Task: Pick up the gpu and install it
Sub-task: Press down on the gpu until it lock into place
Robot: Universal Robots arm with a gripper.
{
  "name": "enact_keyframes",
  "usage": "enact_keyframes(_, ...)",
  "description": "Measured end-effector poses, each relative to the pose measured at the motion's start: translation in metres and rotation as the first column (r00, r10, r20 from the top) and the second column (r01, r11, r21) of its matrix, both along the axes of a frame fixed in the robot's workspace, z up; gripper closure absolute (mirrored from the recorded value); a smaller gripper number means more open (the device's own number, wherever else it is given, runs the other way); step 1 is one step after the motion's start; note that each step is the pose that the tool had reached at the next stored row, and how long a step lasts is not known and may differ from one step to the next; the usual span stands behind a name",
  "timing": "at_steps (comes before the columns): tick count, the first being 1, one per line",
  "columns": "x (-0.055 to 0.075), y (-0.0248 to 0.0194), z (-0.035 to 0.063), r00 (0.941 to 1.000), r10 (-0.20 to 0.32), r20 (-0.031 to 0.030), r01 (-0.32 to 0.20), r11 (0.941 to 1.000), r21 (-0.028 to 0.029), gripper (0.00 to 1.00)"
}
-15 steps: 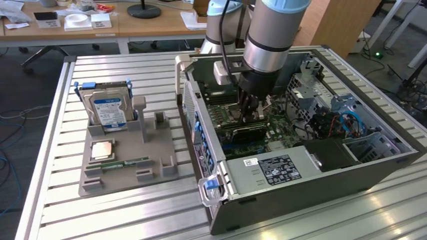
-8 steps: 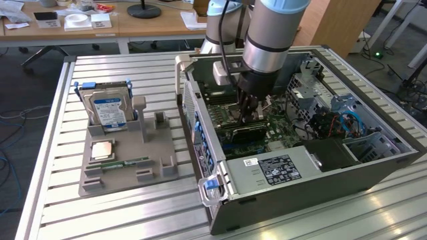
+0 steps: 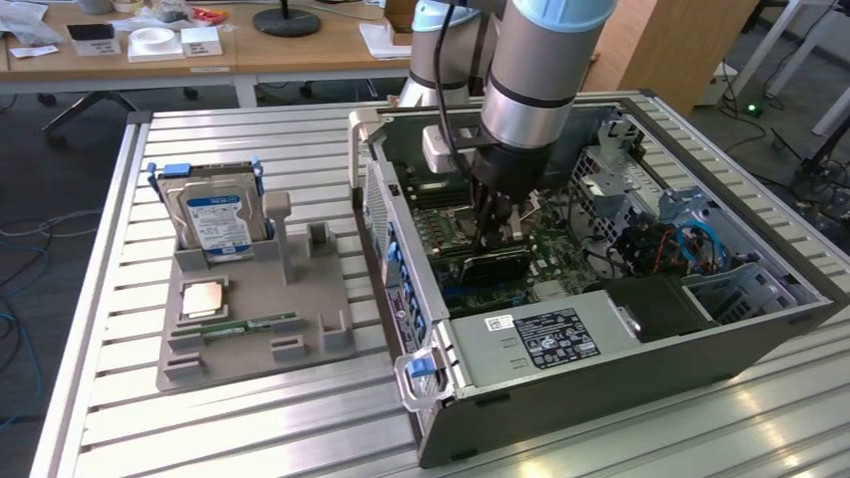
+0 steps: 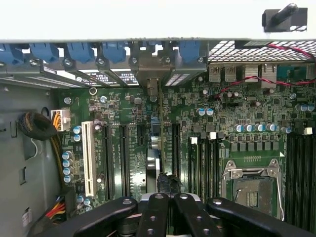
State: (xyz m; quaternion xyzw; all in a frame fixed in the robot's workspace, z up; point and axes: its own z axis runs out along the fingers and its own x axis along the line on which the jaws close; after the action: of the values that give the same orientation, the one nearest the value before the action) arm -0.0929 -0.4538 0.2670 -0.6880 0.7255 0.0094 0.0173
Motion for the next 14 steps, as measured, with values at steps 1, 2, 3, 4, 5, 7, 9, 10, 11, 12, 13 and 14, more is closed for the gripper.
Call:
enact_keyframes(1, 0.0, 0.0, -0.0008, 1.0, 0.0, 0.0, 0.0, 1.0, -0.0001, 0.89)
enact_keyframes(2, 0.0, -0.0001, -0.001, 1.0, 0.0, -0.0001, 0.0, 1.0, -0.0003, 0.89)
enact_keyframes(3, 0.0, -0.0001, -0.0009, 1.0, 0.0, -0.0002, 0.0, 1.0, -0.0004, 0.89)
enact_keyframes(4, 0.0, -0.0001, -0.0009, 1.0, 0.0, -0.0003, 0.0, 1.0, -0.0004, 0.89)
enact_keyframes(5, 0.0, -0.0001, -0.0009, 1.0, 0.0, -0.0002, 0.0, 1.0, -0.0004, 0.89)
enact_keyframes(7, 0.0, -0.0001, -0.0012, 1.0, 0.0, -0.0002, 0.0, 1.0, -0.0003, 0.89)
enact_keyframes(9, 0.0, 0.0, -0.002, 1.0, 0.0, 0.0, 0.0, 1.0, 0.0, 0.89)
enact_keyframes(10, 0.0, 0.0, -0.0025, 1.0, 0.0, 0.0, 0.0, 1.0, -0.0001, 0.89)
enact_keyframes(11, 0.0, -0.0001, -0.0027, 1.0, 0.0, -0.0002, 0.0, 1.0, -0.0004, 0.89)
enact_keyframes(12, 0.0, -0.0001, -0.0026, 1.0, 0.0, -0.0003, 0.0, 1.0, -0.0005, 0.89)
enact_keyframes(13, 0.0, -0.0001, -0.0027, 1.0, 0.0, -0.0002, 0.0, 1.0, -0.0005, 0.89)
enact_keyframes(14, 0.0, -0.0001, -0.0026, 1.0, 0.0, -0.0003, 0.0, 1.0, -0.0005, 0.89)
